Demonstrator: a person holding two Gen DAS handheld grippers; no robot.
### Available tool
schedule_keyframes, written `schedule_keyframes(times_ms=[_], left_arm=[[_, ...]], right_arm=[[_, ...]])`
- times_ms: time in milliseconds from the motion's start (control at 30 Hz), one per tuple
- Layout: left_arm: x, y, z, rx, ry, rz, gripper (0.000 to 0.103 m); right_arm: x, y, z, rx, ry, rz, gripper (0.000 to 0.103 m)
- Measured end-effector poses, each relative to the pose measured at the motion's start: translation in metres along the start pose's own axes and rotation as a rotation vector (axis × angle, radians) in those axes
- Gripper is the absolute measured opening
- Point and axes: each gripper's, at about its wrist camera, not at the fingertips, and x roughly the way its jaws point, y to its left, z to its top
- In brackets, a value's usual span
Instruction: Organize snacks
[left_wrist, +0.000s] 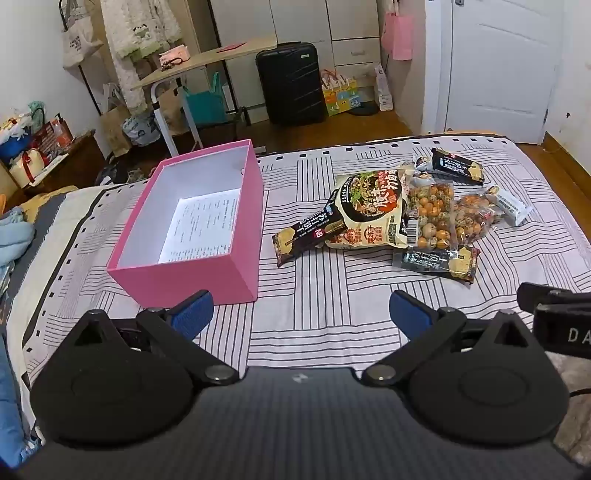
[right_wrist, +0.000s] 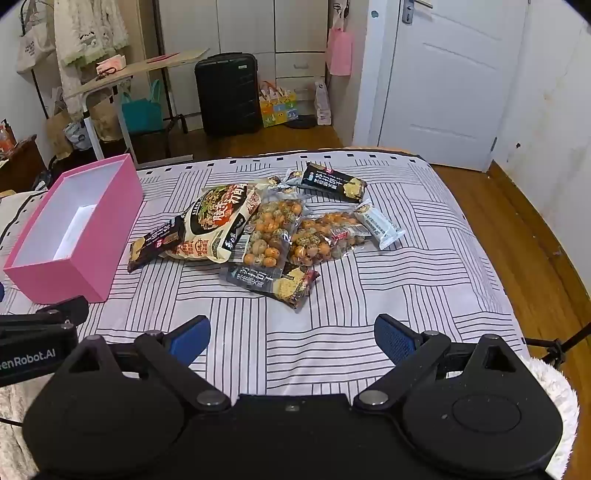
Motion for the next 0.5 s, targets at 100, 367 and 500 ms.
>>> schedule_keyframes(times_ms=[100,367,500], left_arm=[[0.004,0.002,0.002,-0.009,0.01,-0.013,0.103],[0.002,0.008,-0.002,-0.035,-0.015,-0.021,0.103],[0.001,0.014,-0.002,-0.058,-0.014,-0.028,0.103]], right_arm=[[0.001,0.001,0.0,0.0,-0.004,-0.001,0.098],[-0.001,0.002,-0.001,-0.006,-0.001,0.0,0.098],[-0.003,0.004,-0.001,-0.011,-0.003,-0.003,0.098]])
